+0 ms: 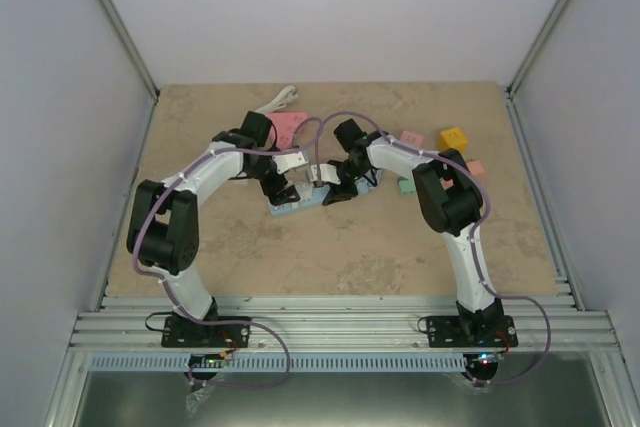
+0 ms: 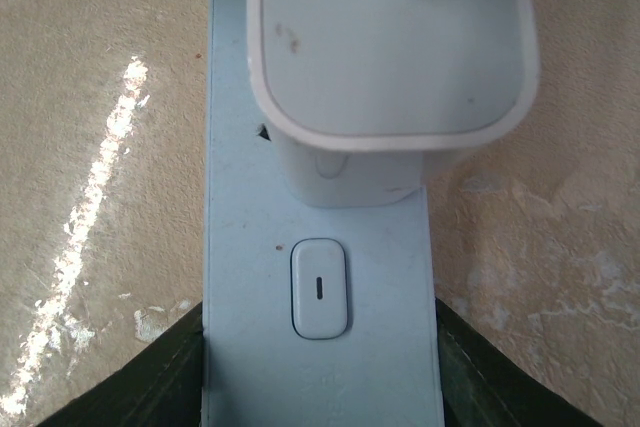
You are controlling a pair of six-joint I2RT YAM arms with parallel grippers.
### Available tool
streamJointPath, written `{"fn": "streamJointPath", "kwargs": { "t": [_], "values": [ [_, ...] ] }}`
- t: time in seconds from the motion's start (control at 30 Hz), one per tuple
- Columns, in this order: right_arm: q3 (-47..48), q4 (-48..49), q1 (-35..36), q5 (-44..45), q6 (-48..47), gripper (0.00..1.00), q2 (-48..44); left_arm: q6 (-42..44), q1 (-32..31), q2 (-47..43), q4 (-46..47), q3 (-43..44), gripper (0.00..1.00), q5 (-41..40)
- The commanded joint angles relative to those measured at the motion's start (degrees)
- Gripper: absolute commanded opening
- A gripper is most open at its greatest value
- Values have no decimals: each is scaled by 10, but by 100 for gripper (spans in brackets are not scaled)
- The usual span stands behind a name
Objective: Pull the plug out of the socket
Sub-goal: Remove the plug from the socket.
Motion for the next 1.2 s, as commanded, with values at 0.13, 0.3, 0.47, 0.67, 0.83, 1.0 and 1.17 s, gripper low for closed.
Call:
{"fn": "streamJointPath", "kwargs": {
  "t": [0.13,0.3,0.47,0.67,0.83,1.0,1.17],
  "values": [
    [-30,-21,9,77,-18,30,31,12,2,37,-25,26,88,0],
    [-31,-20,10,79,-19,30,34,15,2,45,-33,23,79,-1],
    [-32,-19,11,83,-18,30,34,16,3,40,-32,19,84,-7],
    [-34,-17,13,87,-18,30,33,15,3,42,-36,21,75,-11],
    [-35,-16,13,89,-19,30,34,18,3,48,-46,25,49,-11],
    [-35,-15,13,90,-18,30,35,26,4,48,-61,38,27,-6],
    [-34,-16,13,92,-19,30,36,1,3,31,-18,22,12,-52]
  ]
}}
